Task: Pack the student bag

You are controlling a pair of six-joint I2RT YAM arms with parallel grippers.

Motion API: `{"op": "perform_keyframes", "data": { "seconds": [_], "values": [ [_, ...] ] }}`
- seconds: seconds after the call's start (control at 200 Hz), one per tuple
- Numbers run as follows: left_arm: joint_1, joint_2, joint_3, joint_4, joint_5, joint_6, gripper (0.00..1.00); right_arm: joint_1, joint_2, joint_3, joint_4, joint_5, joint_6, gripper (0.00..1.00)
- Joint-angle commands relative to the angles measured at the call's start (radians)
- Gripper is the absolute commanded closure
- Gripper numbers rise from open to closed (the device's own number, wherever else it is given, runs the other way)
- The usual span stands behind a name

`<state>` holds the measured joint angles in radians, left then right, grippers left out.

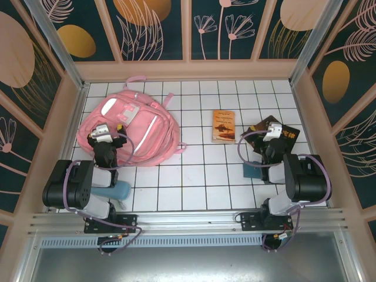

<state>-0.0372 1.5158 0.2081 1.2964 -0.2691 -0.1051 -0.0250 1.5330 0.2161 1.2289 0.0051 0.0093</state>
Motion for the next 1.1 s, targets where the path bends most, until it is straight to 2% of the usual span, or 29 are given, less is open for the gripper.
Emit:
{"op": "perform_keyframes", "data": {
  "seconds": [0.0, 0.821, 0.956, 1.096],
  "values": [
    [0.009, 0.005, 0.013, 0.006, 0.011, 0.007, 0.01, -0.007, 0.006, 0.019, 0.015, -0.017, 0.007, 0.01],
    [0.008, -0.003, 0.008, 0.012, 0.023, 0.014, 0.01, -0.010, 0.004, 0.019, 0.014, -0.025, 0.007, 0.01],
    [0.008, -0.089, 0.001, -0.051, 0.051, 0.022, 0.01, -0.009, -0.107, 0.016, -0.068, 0.020, 0.024, 0.01],
    [0.008, -0.216, 0.048, -0.259, 0.041, -0.008, 0.01, -0.003, -0.278, 0.047, -0.261, 0.119, 0.059, 0.01]
  ]
}}
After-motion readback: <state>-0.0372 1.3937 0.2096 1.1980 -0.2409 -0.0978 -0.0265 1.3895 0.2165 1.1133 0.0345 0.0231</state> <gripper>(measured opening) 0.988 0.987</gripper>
